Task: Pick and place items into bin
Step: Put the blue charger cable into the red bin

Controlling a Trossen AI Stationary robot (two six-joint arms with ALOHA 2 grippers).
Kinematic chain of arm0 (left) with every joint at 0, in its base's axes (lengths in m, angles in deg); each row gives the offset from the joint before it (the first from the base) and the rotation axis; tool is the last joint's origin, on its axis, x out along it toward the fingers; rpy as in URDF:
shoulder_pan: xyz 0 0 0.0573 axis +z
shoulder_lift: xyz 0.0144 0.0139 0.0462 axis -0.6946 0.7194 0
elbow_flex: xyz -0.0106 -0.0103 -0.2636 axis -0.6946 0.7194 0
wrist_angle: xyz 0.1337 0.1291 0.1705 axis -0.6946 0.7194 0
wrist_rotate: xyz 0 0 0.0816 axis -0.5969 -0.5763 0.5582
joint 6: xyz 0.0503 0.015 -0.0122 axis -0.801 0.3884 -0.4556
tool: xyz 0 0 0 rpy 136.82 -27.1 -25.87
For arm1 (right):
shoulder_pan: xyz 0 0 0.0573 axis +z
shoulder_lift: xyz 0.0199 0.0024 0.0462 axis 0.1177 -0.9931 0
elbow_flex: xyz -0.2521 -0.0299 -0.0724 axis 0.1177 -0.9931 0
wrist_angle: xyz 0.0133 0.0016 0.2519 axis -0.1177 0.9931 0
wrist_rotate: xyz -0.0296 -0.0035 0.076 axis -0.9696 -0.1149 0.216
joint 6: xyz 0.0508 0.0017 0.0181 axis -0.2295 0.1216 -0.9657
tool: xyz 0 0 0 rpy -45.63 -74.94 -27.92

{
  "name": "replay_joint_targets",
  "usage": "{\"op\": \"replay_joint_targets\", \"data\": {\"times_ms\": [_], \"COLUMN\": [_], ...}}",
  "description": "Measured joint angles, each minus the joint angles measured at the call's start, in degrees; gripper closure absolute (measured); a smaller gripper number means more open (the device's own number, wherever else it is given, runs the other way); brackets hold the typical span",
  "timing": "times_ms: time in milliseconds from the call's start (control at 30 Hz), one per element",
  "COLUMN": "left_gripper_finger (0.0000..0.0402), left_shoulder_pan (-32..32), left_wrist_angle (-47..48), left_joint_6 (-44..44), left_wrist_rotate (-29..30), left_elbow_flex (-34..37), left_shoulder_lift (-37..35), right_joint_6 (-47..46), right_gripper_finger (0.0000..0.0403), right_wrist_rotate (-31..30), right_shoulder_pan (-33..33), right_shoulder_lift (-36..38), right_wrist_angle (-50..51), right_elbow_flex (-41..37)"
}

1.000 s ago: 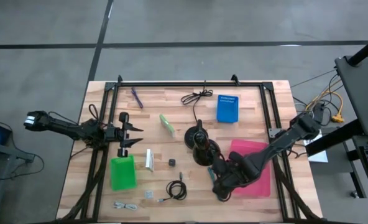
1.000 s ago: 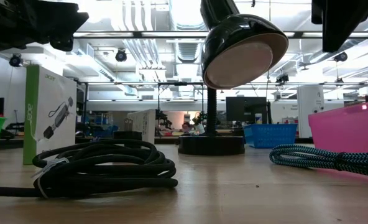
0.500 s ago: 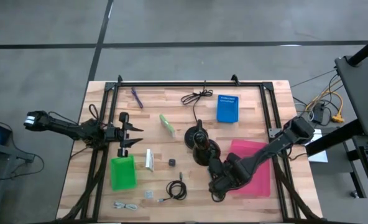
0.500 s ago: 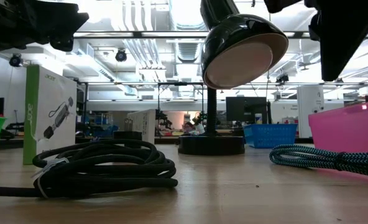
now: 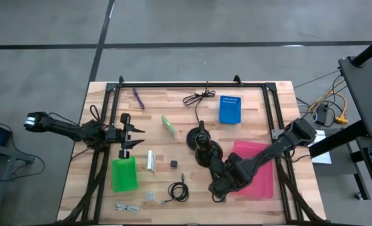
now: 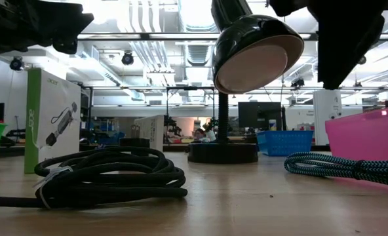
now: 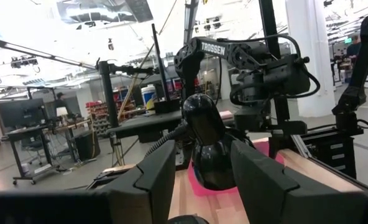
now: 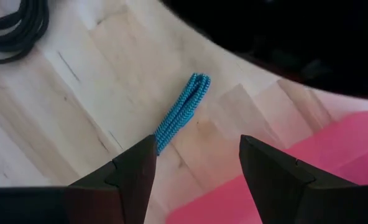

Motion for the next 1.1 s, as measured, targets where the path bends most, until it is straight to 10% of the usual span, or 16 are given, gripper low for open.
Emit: {"op": "replay_joint_targets", "data": {"times_ms": [1100], "left_gripper_finger": [0.026], "left_shoulder_pan": [-0.02], "left_wrist_angle": [0.01], "left_joint_6": [-0.07], "left_wrist_rotate": [0.08], "left_elbow_flex": [0.01], "left_shoulder_lift": [0.04], "right_joint_6": [-3.61], "right_gripper_finger": [0.0186], "right_wrist_rotate": [5.18], "right_shoulder_pan": [0.2], "right_shoulder_lift": [-0.43], "right_wrist_angle": [-11.56], "right_elbow_flex": [-4.53]}}
